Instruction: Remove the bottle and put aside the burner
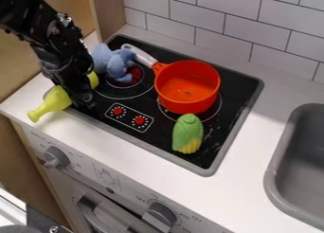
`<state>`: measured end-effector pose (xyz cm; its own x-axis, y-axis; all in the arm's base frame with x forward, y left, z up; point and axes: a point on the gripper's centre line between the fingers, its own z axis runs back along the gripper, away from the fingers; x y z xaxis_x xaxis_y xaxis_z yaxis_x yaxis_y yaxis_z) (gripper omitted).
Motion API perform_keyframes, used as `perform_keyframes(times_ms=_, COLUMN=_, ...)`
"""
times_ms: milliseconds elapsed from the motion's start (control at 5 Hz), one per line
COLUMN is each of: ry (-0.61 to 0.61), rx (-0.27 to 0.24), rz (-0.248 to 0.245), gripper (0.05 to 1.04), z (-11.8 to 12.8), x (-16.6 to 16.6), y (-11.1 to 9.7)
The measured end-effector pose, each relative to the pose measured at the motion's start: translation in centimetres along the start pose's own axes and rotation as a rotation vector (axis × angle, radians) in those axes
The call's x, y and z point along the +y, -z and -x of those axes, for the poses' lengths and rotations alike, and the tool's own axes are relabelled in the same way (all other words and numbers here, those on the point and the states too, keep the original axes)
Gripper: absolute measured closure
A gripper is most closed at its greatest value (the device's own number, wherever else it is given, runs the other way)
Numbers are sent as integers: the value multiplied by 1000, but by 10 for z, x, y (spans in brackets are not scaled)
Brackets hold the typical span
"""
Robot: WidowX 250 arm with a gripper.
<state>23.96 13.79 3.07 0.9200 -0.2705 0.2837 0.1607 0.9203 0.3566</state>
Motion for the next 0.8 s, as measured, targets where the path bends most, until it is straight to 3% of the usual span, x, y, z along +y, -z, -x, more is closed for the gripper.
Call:
perform_keyframes(times_ms=200, ry=-12, rx=18, rz=-5, gripper=111, z=-3, x=-5, y=-3)
perform_keyframes(times_ms=400, ry=-13, rx=71, rz=14, gripper=110, z=-5, x=-15, y=-8)
perform_keyframes(times_ms=600, ry=-16, rx=147, rz=41, gripper=107, z=-14, x=-23, y=-21)
perform_keyframes(times_ms=800, ry=-9, rx=177, rz=37, gripper=107, z=-22, x=-23, y=-38)
